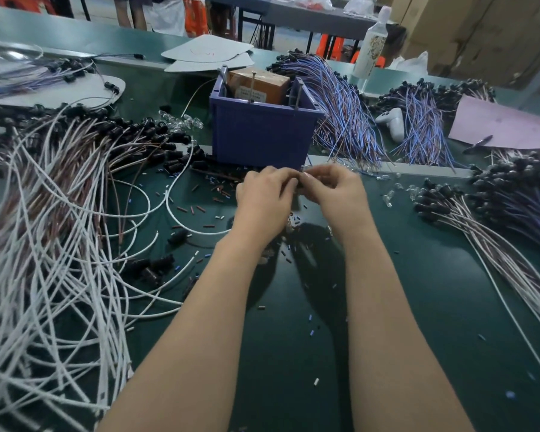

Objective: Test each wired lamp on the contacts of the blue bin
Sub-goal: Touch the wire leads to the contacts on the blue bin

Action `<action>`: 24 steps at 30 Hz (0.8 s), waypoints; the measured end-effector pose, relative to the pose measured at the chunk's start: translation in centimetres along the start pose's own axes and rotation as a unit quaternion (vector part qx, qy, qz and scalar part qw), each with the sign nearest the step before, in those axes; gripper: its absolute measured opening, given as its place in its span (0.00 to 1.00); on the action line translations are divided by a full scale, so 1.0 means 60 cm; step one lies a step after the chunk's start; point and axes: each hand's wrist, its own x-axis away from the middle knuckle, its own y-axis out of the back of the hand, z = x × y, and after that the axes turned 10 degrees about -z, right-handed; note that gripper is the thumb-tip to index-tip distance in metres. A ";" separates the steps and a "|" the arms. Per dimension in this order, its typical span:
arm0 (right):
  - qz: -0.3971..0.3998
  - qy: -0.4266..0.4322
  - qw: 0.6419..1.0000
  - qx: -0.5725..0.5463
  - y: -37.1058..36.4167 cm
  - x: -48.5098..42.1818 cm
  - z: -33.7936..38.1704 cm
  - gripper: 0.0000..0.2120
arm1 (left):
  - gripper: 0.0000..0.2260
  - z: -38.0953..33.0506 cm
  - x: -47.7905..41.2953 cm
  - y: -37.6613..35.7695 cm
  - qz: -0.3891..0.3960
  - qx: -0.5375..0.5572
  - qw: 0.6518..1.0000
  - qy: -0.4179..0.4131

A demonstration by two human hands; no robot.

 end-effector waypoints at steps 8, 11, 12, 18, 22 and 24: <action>0.064 -0.145 0.963 -0.220 -0.001 0.005 -0.012 0.03 | 0.07 0.005 -0.003 0.015 0.008 0.089 0.996 0.025; 0.054 -0.159 0.953 -0.252 -0.015 0.011 -0.010 0.07 | 0.08 0.006 -0.003 0.017 0.022 0.099 0.994 0.030; 0.050 -0.167 0.949 -0.261 -0.021 0.012 -0.009 0.08 | 0.09 0.007 -0.004 0.017 0.026 0.102 0.994 0.034; -0.078 0.084 0.991 0.069 -0.033 0.015 -0.004 0.06 | 0.10 0.009 -0.006 0.019 0.016 0.007 0.998 0.062; -0.056 0.030 0.997 0.032 -0.019 0.008 -0.005 0.10 | 0.09 0.007 -0.011 0.027 -0.023 0.044 0.998 0.047; -0.021 0.007 1.000 -0.022 -0.023 0.013 -0.005 0.10 | 0.08 0.000 -0.011 0.023 -0.016 0.059 0.998 0.026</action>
